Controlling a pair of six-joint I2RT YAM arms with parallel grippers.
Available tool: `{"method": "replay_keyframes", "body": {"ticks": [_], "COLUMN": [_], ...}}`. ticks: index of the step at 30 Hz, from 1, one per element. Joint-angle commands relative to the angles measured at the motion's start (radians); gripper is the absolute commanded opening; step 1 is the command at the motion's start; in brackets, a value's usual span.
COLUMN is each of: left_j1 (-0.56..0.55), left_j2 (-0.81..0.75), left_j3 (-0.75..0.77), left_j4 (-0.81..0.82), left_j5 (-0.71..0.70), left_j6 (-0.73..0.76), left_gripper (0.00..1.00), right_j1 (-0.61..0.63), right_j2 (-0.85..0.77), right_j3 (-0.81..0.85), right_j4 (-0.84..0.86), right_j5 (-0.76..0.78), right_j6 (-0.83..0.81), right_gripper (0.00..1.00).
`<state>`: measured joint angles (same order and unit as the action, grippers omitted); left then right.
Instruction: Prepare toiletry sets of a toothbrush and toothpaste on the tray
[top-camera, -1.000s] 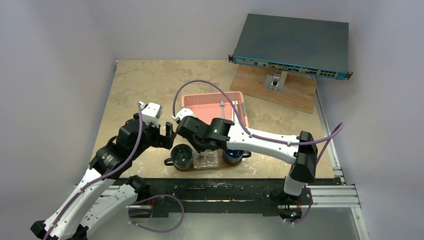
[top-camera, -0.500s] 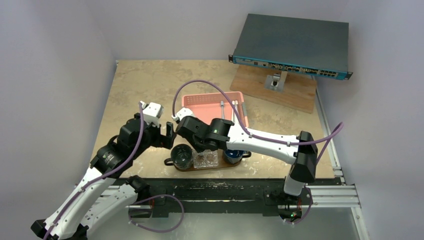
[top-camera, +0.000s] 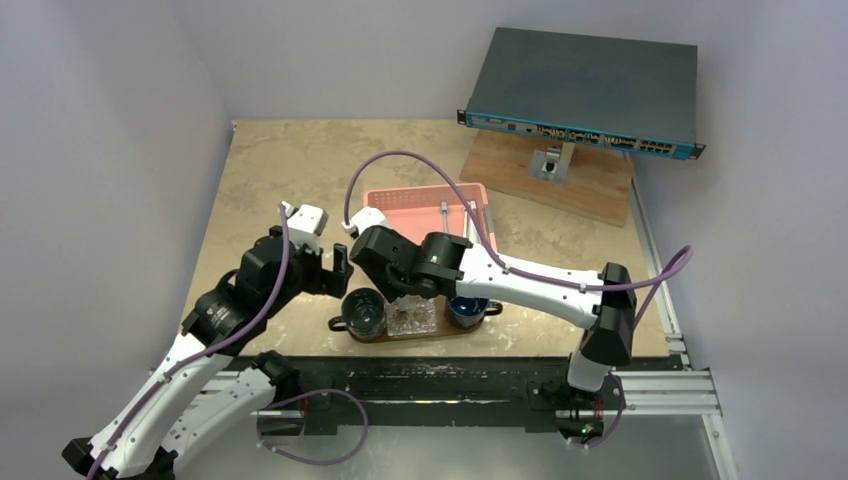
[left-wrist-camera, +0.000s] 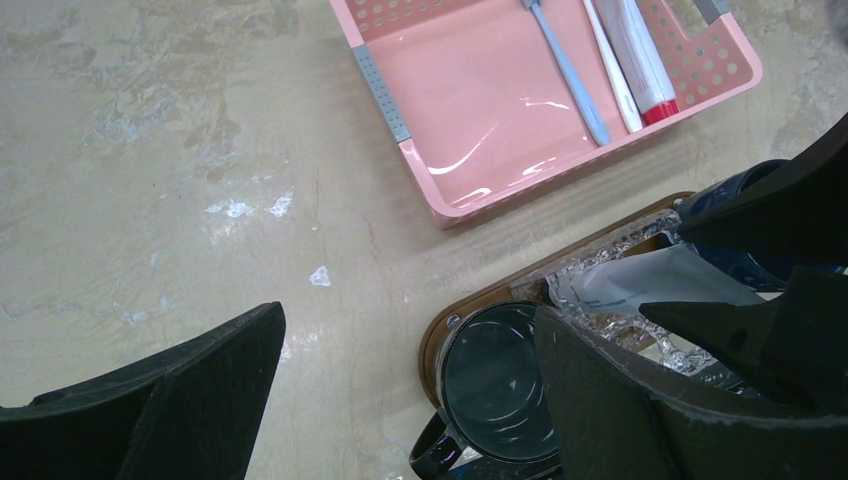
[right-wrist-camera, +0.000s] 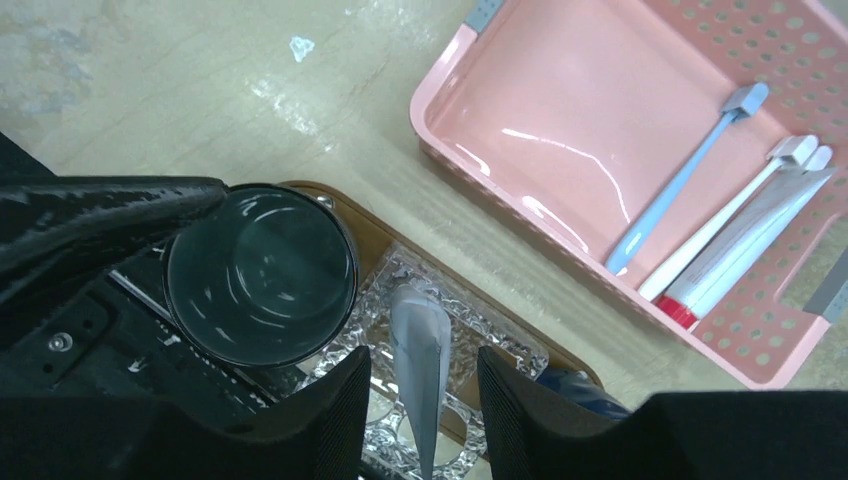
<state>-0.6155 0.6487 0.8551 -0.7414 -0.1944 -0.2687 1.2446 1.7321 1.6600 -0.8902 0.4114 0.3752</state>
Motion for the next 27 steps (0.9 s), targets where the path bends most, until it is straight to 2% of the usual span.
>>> {"method": "replay_keyframes", "body": {"ticks": [1,12,21,27], "left_j1": [0.003,0.004,0.004,0.003], "left_j2": [-0.003,-0.009,-0.010,-0.014], "left_j3": [0.007,0.008,0.008,0.009], "left_j4": [0.039,0.035,0.035,0.034], "left_j5": [-0.005,-0.007,-0.011,-0.013], "left_j6": [0.014,0.014,0.017,0.019], "left_gripper": [0.95,0.95,0.95,0.95], "right_j1": [-0.002,-0.144,-0.277,-0.352], "right_j2": [-0.066,-0.102,-0.080,-0.056], "right_j3": [0.075,0.109,0.018,-0.096], "right_j4": [0.008,-0.042,0.001,0.097], "right_j5": [0.066,0.089,0.132,0.122], "right_j6": [0.013,0.030,0.032,0.042], "right_gripper": [0.46,0.47,0.48,0.48]}}
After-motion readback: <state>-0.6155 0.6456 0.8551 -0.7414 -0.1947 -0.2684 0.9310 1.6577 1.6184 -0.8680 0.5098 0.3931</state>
